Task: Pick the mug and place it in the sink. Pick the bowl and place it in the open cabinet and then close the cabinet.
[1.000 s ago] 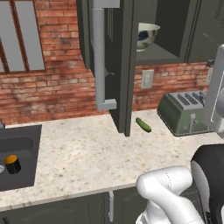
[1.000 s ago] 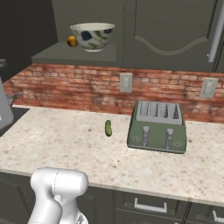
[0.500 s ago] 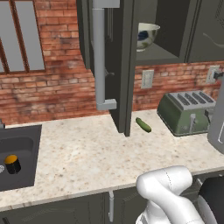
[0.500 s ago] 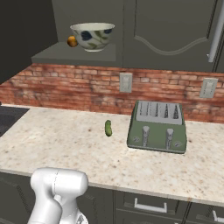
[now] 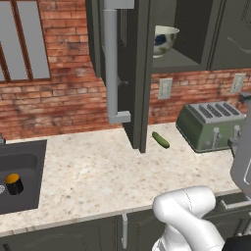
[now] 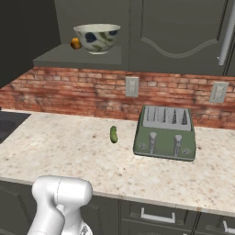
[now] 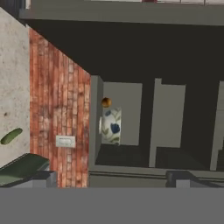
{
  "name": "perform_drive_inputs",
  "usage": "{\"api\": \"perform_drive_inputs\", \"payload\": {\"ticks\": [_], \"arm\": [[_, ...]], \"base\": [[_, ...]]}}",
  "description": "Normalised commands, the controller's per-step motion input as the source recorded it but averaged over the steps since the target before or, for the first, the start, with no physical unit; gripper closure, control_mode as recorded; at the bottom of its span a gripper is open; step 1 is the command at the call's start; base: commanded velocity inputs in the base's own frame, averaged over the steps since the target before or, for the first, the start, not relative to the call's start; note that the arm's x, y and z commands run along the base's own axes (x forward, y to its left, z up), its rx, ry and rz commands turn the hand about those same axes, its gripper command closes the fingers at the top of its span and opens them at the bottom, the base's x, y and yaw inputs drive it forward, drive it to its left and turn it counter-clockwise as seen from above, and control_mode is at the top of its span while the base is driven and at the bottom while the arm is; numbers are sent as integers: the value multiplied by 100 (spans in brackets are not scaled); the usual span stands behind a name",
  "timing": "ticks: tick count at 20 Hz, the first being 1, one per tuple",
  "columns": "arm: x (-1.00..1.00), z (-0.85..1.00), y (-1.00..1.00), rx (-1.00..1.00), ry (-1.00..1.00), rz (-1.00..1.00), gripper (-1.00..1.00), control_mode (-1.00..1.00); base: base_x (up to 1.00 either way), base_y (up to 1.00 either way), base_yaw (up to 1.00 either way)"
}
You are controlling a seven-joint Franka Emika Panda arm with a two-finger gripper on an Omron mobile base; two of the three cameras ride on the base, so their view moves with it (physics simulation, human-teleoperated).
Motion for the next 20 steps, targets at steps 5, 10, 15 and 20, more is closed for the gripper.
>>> {"api": "perform_drive_inputs", "payload": {"ticks": [5,10,15,20], "arm": [[-27,0,22,0,0,-3,-100,-100],[-16,0,23,0,0,-6,-100,-100],[-1,0,26,0,0,-7,-100,-100],[0,0,40,0,-1,-5,-100,-100]], "base": [[0,0,0],[0,0,0],[0,0,0],[0,0,0]]}}
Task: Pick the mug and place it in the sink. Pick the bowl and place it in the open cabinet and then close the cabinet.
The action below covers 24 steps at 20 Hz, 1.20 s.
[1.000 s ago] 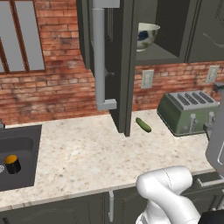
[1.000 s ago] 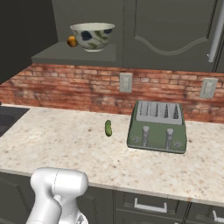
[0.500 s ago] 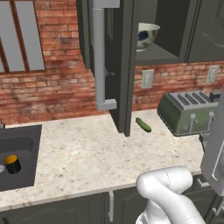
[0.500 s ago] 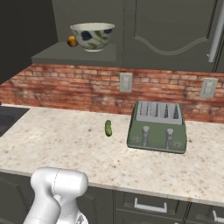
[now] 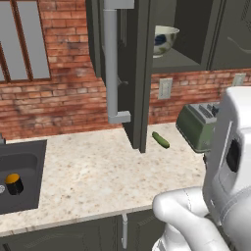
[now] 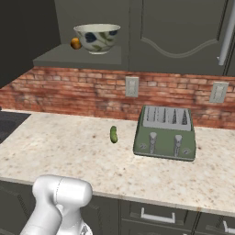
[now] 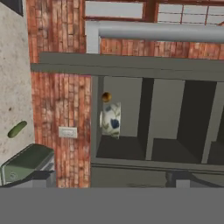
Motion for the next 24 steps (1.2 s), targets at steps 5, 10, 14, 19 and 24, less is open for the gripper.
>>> {"api": "perform_drive_inputs", "payload": {"ticks": [5,10,14,19,24], "arm": [[0,0,44,0,-2,-3,-100,-100],[0,0,45,0,-1,-4,-100,-100],[2,-4,45,0,0,-7,-100,-100],[12,-11,43,0,0,-7,-100,-100],[35,-8,30,0,0,-8,-100,-100]], "base": [[0,0,0],[0,0,0],[0,0,0],[0,0,0],[0,0,0]]}}
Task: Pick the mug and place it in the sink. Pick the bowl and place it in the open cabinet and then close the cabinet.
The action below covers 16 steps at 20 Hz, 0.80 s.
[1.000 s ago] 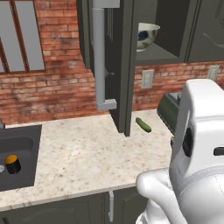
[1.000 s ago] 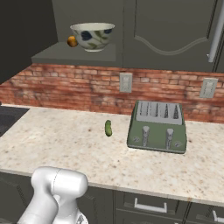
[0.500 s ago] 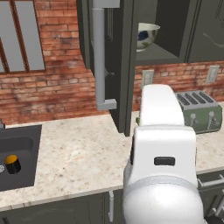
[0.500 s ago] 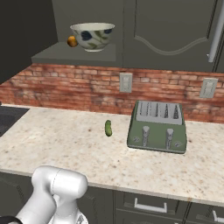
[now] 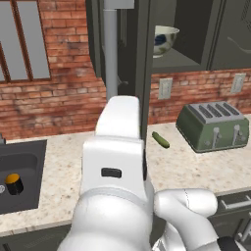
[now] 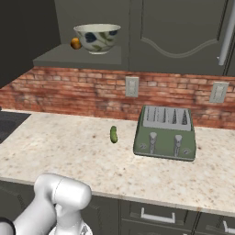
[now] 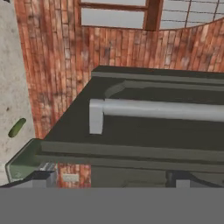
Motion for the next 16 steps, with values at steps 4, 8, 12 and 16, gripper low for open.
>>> {"api": "perform_drive_inputs", "payload": {"ticks": [4,8,12,16], "arm": [[42,-7,16,0,0,-9,-100,-100],[45,-16,14,0,0,-8,-100,-100],[46,-27,13,0,0,-7,-100,-100],[43,-21,11,0,0,-7,-100,-100]], "base": [[0,0,0],[0,0,0],[0,0,0],[0,0,0]]}}
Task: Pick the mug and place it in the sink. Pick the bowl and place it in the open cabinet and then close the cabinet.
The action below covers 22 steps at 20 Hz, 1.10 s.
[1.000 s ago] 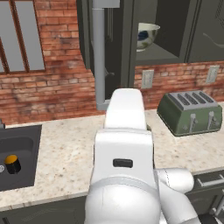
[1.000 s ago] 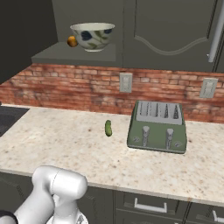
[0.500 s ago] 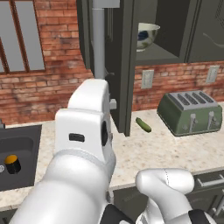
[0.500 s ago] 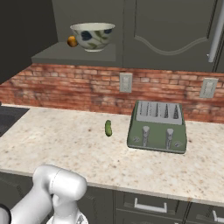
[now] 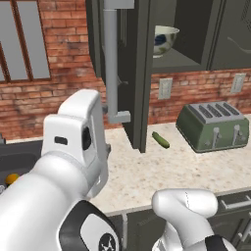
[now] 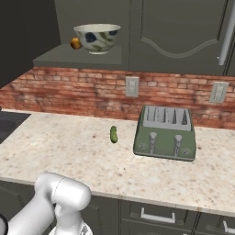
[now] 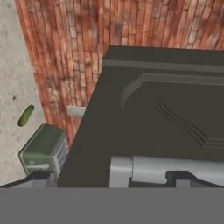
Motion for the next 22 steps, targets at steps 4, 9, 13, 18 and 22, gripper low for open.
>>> {"api": "perform_drive_inputs", "payload": {"ticks": [4,9,13,18,22], "arm": [[26,-2,2,0,-1,-9,-100,-100],[13,0,0,0,-5,-13,-100,-100],[17,0,0,0,-4,-16,-100,-100],[16,0,0,0,-3,-15,-100,-100],[6,0,-16,0,-1,-13,-100,-100]], "base": [[0,0,0],[0,0,0],[0,0,0],[0,0,0],[0,0,0]]}}
